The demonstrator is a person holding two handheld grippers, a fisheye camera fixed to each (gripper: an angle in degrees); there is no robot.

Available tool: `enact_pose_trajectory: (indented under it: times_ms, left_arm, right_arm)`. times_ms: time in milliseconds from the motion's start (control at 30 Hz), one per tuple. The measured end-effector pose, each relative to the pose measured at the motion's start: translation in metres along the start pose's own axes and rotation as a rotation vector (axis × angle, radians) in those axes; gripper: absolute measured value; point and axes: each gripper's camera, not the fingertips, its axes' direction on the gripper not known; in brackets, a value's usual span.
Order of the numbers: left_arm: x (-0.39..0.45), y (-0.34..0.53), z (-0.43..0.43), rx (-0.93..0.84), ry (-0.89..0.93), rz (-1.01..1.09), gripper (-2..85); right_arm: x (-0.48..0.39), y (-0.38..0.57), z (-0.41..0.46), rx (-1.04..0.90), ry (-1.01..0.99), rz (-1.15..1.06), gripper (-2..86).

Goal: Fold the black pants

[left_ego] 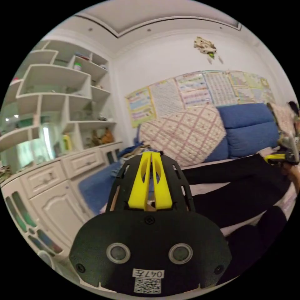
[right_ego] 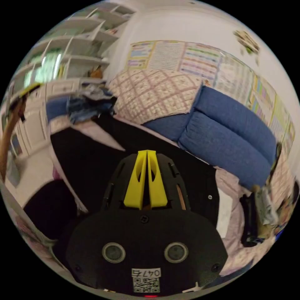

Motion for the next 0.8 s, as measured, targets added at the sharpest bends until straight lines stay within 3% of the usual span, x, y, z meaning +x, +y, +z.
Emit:
enact_pose_trajectory:
  times_ms: [67, 167, 233, 300, 367, 567, 800]
  left_arm:
    - [0.01, 0.041, -0.035, -0.004, -0.159, 0.157, -0.8]
    - [0.026, 0.092, -0.057, 0.023, -0.222, 0.35, -0.8]
    - [0.027, 0.117, -0.063, 0.065, -0.214, 0.365, -0.8]
    - [0.022, 0.131, -0.063, 0.071, -0.185, 0.343, -0.8]
    - [0.008, 0.136, -0.055, 0.035, -0.146, 0.281, -0.8]
    - [-0.06, 0.13, -0.017, -0.131, 0.013, 0.096, -0.8]
    - [-0.207, 0.166, 0.031, -0.356, 0.028, -0.404, 0.4]
  right_arm:
    - [-0.061, -0.008, -0.033, -0.034, 0.082, -0.171, -0.5]
    - [-0.106, -0.021, -0.075, -0.022, 0.004, -0.233, -0.1]
    - [-0.124, -0.03, -0.094, -0.027, -0.007, -0.232, -0.3]
    - [-0.146, -0.038, -0.107, -0.055, 0.11, -0.286, -0.5]
    - [-0.172, -0.049, -0.121, -0.09, 0.307, -0.323, -0.6]
    - [-0.202, -0.086, -0.185, -0.015, 0.427, -0.275, -0.6]
    - [-0.211, -0.138, -0.245, -0.06, 0.352, -0.299, -0.6]
